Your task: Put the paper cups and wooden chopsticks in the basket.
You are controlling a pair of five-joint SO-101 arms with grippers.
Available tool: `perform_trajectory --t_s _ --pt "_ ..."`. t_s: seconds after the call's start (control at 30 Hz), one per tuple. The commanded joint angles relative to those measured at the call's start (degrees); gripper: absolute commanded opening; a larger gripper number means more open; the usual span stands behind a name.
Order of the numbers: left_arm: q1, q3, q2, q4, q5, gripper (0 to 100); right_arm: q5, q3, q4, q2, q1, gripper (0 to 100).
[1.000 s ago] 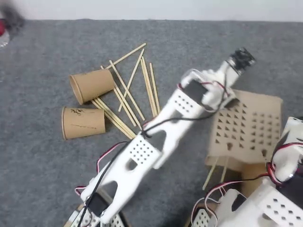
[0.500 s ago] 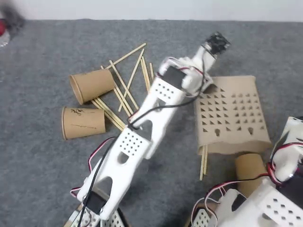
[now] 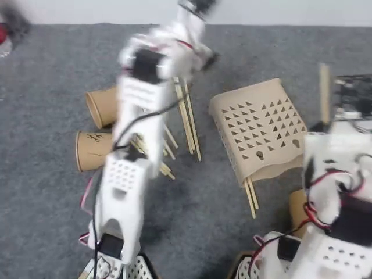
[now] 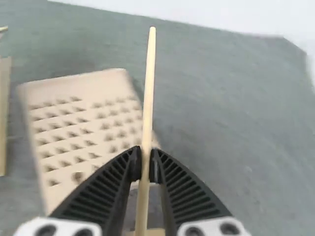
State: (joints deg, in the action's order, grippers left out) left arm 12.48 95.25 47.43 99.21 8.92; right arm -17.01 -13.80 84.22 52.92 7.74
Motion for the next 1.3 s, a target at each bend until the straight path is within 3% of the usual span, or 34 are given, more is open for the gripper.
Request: perform_trajectory --t_s 0.0,0.1,0.2,0.33,0.43,0.57,0.7,0.77,1.0,1.13,1.27 --pt "-8.26 0.48 -13.98 1.49 0.44 28 0.00 0.26 0.40 -5.58 -10.51 0.8" --pt "-15.47 0.48 -19.25 1.49 0.44 28 -0.62 0.44 -0.13 -10.95 -22.64 0.8" --pt "-22.95 -0.75 -23.30 1.58 -0.35 28 -6.15 0.18 -1.89 -16.66 -35.47 0.8" --pt "-31.38 -11.56 -28.84 1.67 -5.63 28 -10.81 0.35 -6.73 -26.59 -43.30 0.8" --pt "-34.37 -26.68 -35.52 1.67 -6.68 28 -10.81 0.53 -12.26 -34.95 -43.47 0.8" --pt "-33.41 -49.89 -48.18 1.32 -6.51 28 -8.26 0.62 -16.48 -42.95 -43.74 2.9" --pt "-32.18 -70.37 -59.96 -2.46 -6.59 28 -6.07 0.26 -17.01 -45.93 -43.91 24.5" --pt "-32.18 -79.96 -65.23 -5.01 -6.59 28 -7.56 0.26 -16.66 -46.20 -45.32 30.6" --pt "-32.53 -112.57 -83.43 -13.63 -6.68 28 -12.57 1.41 -12.79 -39.87 -49.19 25.6" --pt "-32.44 -129.27 -96.79 -19.60 -6.77 28 -17.93 2.29 -7.08 -29.05 -38.64 25.7" --pt "-32.35 -142.46 -111.47 -24.88 -6.86 28 -34.99 -5.10 -4.44 -18.77 -24.75 25.8"
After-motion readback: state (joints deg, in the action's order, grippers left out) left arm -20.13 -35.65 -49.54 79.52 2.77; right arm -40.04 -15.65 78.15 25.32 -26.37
